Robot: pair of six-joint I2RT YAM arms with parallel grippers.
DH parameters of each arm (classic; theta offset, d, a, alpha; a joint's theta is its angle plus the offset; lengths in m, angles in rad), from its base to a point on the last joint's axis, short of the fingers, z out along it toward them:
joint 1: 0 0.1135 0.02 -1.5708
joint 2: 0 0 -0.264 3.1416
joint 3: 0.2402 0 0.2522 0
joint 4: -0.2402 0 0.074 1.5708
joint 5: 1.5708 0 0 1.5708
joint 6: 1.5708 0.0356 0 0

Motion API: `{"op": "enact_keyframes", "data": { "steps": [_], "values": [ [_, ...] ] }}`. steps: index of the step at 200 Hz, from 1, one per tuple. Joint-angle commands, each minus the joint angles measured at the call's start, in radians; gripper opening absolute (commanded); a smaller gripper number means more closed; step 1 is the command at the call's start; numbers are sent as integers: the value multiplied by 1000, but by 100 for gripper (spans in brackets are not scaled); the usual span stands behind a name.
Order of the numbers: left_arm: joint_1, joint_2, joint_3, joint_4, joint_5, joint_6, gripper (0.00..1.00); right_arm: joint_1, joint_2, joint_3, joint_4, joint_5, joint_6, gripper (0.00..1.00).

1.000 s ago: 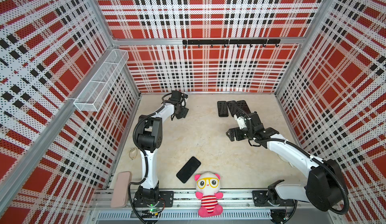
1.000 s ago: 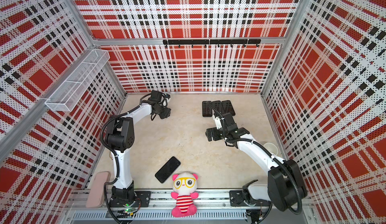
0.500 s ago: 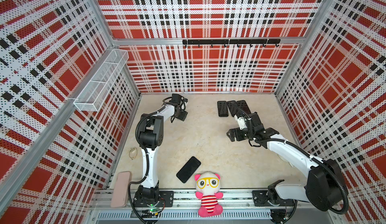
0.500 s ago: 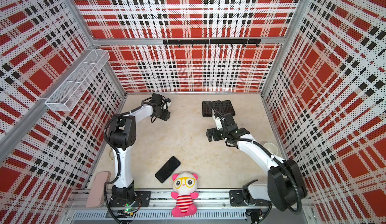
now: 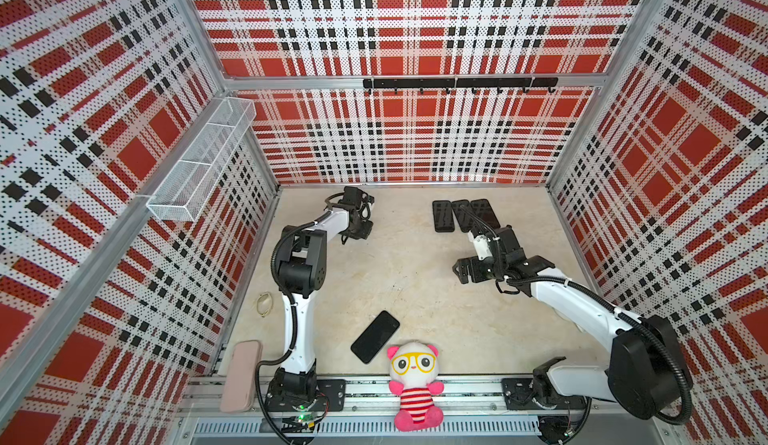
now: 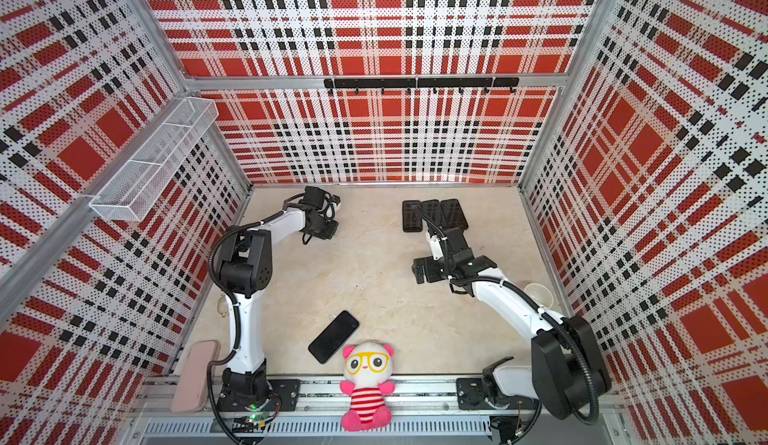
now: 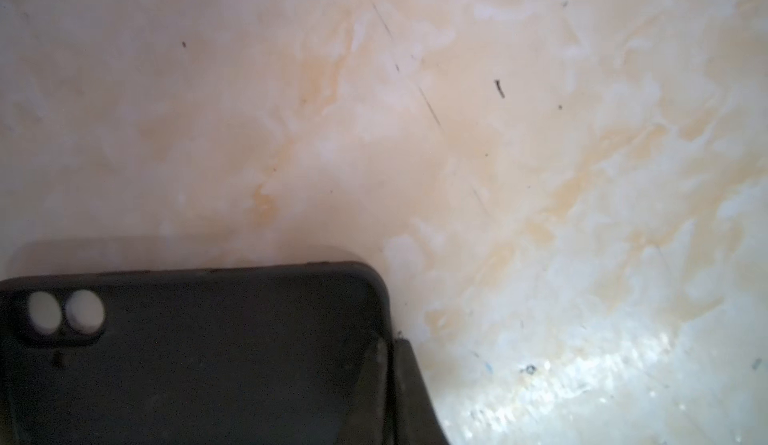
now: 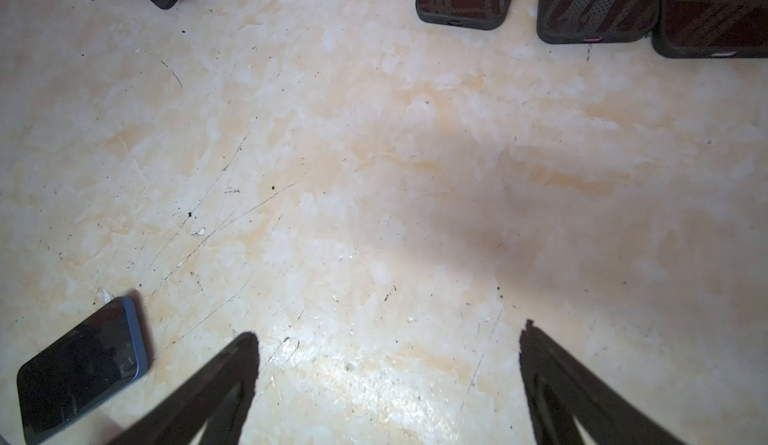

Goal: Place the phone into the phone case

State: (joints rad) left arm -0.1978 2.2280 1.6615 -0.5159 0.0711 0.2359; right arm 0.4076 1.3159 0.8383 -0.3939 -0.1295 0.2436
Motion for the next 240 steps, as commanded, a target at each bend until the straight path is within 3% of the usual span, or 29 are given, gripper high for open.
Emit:
{"op": "enact_keyframes", "data": {
  "steps": [1, 32, 64, 99, 147, 193, 240],
  "values": [
    [-21, -38, -25, 7, 49, -69, 3, -15, -17, -16, 20, 16, -9, 100],
    [-42, -132, -81, 56, 56, -218, 1, -40, -20, -26, 23, 23, 12, 100],
    [-140, -245, -167, 99, 92, -446, 0, -104, -15, -43, 42, -3, 45, 100],
    [-280, -322, -239, 110, 74, -631, 0, -174, -7, -53, 53, -25, 29, 100],
    [-512, -356, -291, 153, -39, -858, 0, -237, 16, -51, 60, -52, 0, 100],
    [-632, -298, -332, 212, -23, -961, 0, -241, 49, -53, 88, -95, -1, 100],
    [-648, -256, -360, 245, -72, -983, 4, -241, 60, -68, 108, -122, 8, 100]
  ]
}}
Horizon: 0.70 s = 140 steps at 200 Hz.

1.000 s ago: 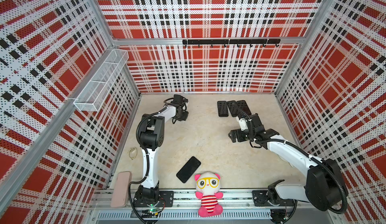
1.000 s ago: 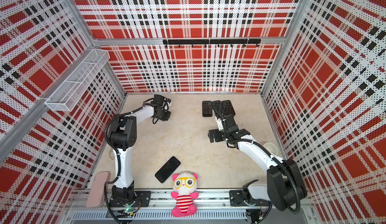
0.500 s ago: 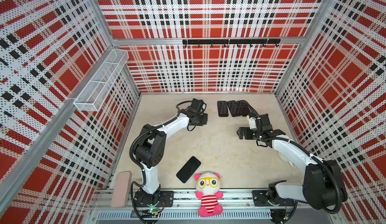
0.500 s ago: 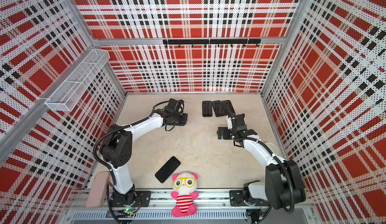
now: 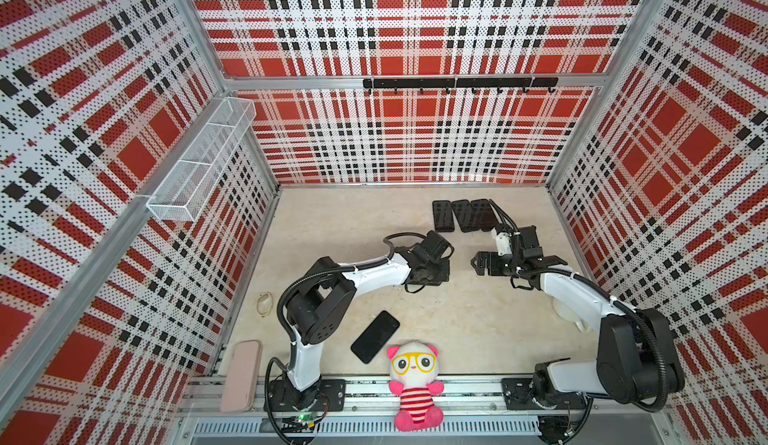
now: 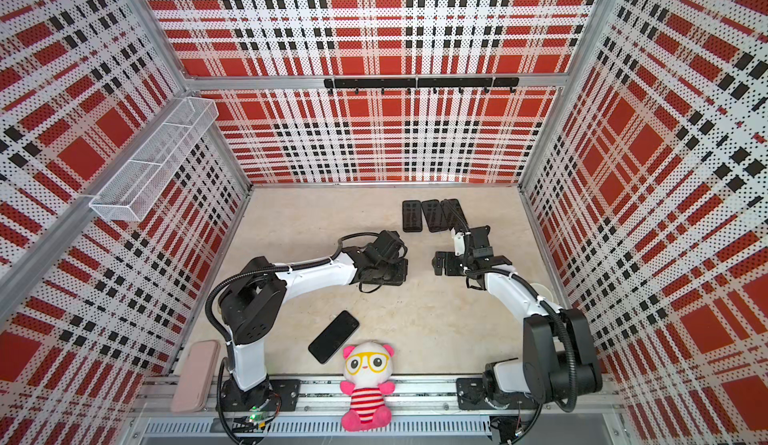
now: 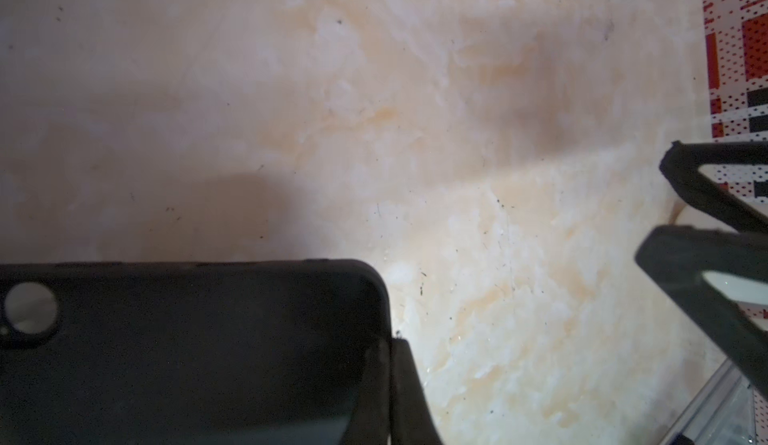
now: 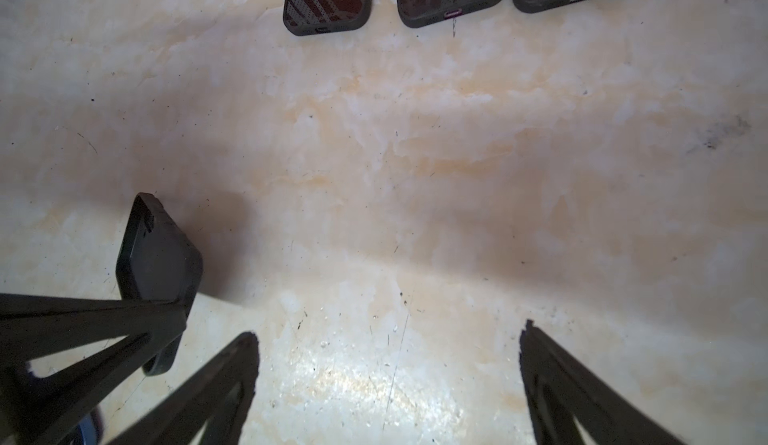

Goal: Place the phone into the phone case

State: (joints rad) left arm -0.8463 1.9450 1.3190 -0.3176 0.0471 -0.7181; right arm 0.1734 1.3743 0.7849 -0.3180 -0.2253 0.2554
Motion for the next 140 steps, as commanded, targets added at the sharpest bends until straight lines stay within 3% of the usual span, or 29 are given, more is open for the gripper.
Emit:
{"op": "enact_keyframes", "data": {
  "steps": [1, 44, 80, 140],
  "values": [
    [1, 28, -17, 48, -50, -29, 4, -7, 2, -16, 32, -26, -4, 100],
    [3, 70, -5, 72, -73, -14, 11, -7, -11, -24, 30, -28, -5, 100],
    [7, 55, -9, 63, -97, 13, 23, -6, -12, -23, 23, -28, -4, 100],
    [30, -122, -47, -130, -96, 208, 74, -7, -10, -10, 12, -28, -9, 100]
  ]
}}
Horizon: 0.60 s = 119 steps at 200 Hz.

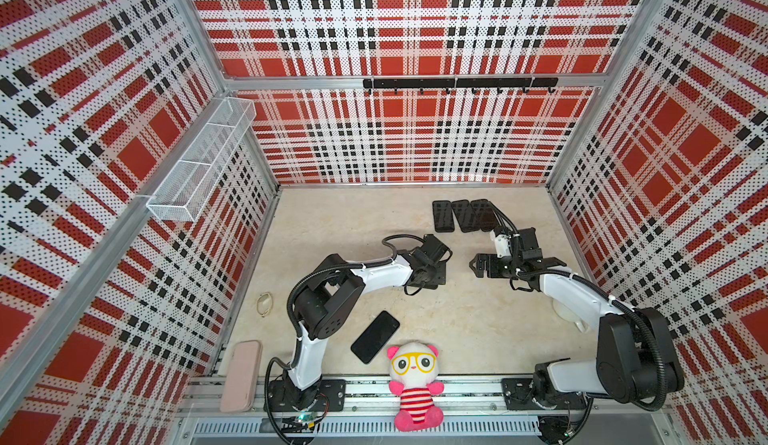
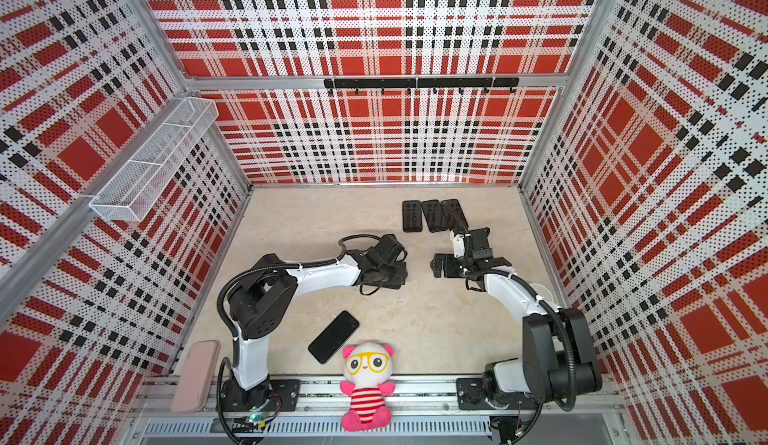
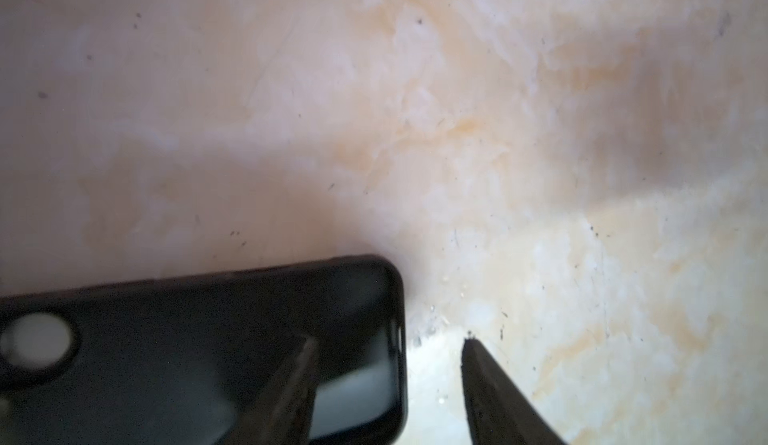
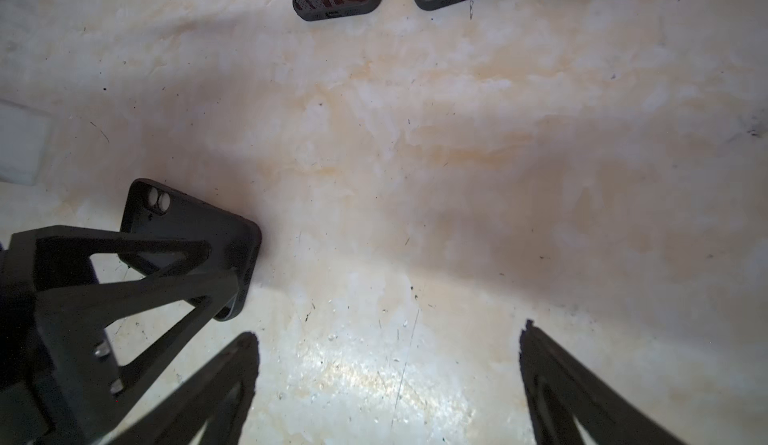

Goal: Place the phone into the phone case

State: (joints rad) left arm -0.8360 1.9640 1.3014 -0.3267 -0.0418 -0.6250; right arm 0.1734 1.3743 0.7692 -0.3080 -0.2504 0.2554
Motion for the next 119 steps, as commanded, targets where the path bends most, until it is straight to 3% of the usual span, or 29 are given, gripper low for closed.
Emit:
{"op": "enact_keyframes", "data": {
  "steps": [1, 28, 67, 82, 119],
  "values": [
    [21, -146, -31, -127, -8, 117, 75, -7, -9, 5, 2, -2, -9, 100],
    [62, -298, -115, -289, 13, 208, 100, -7, 4, 11, 3, -2, -9, 100],
    [123, -426, -235, -458, 53, 308, 98, -6, 32, 40, 10, -25, 5, 100],
    [131, -425, -253, -521, 1, 335, 98, -6, 44, 58, 7, -26, 7, 100],
    [133, -400, -292, -606, -4, 387, 98, -6, 72, 103, -3, -28, 8, 100]
  ]
}}
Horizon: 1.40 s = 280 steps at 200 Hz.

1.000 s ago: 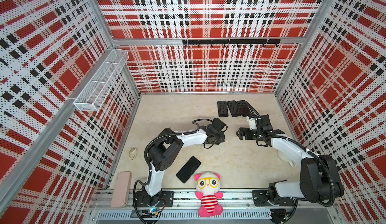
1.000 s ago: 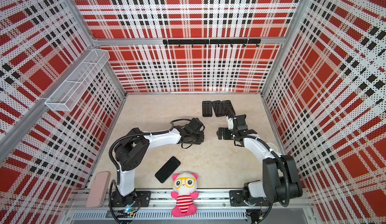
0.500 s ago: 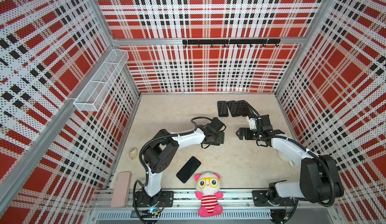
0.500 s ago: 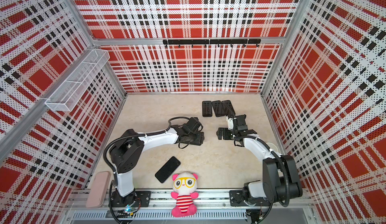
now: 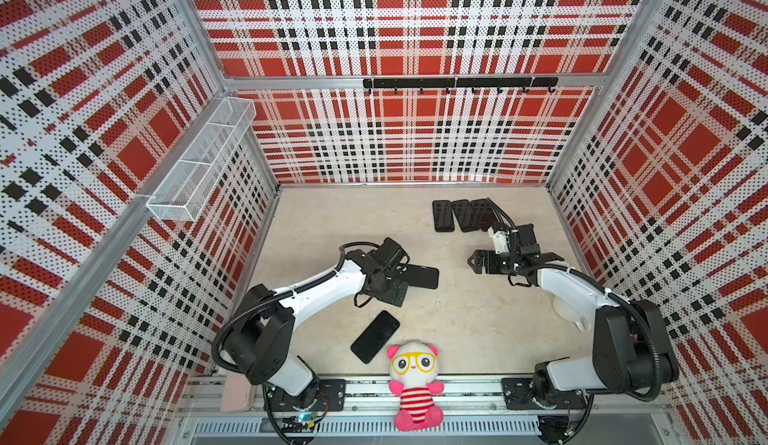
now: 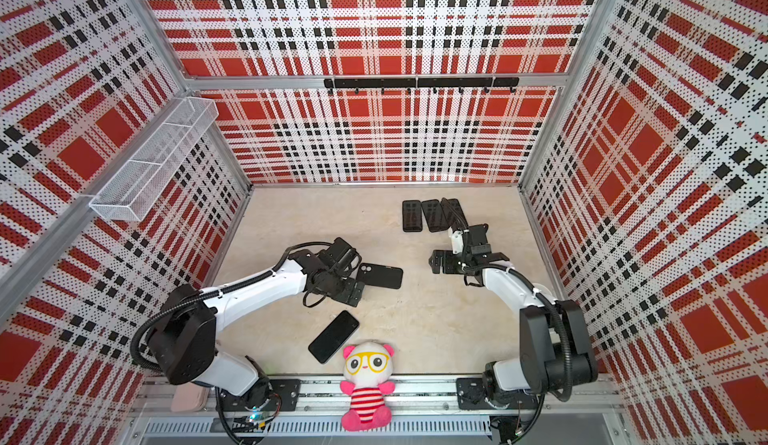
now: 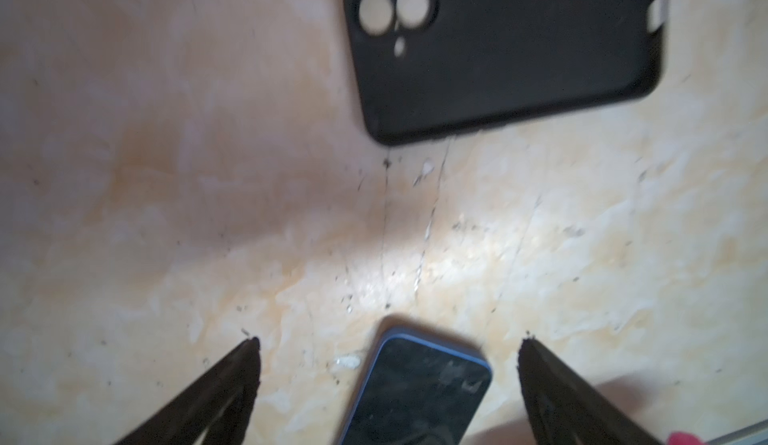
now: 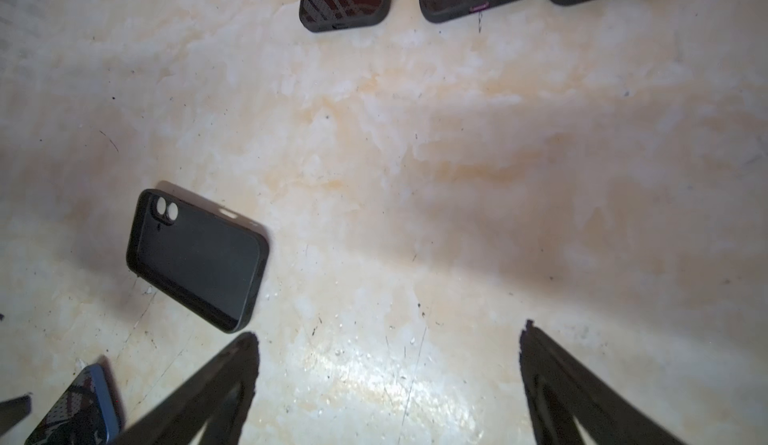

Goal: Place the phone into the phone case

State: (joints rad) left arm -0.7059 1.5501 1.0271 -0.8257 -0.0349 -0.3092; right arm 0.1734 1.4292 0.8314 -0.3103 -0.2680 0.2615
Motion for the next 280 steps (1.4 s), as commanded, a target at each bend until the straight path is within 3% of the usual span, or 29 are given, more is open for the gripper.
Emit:
{"op": "enact_keyframes", "data": {
  "steps": [1, 22, 65, 195, 243, 280],
  "values": [
    [3, 14, -18, -109, -12, 71, 98, -6, 18, 42, -1, -11, 2, 100],
    [-1, 31, -61, -102, 72, 100, 98, -6, 35, 58, -1, -13, 4, 100],
    [-52, 79, -107, -94, 129, 120, 98, -6, 62, 75, 12, -30, 13, 100],
    [-95, 141, -131, -64, 134, 132, 100, -6, 76, 66, 30, -22, 15, 100],
    [-118, 191, -100, -67, 70, 116, 83, -5, 80, 64, 45, -28, 21, 100],
    [-72, 210, -67, -58, 19, 85, 73, -6, 83, 63, 52, -32, 21, 100]
  ]
}}
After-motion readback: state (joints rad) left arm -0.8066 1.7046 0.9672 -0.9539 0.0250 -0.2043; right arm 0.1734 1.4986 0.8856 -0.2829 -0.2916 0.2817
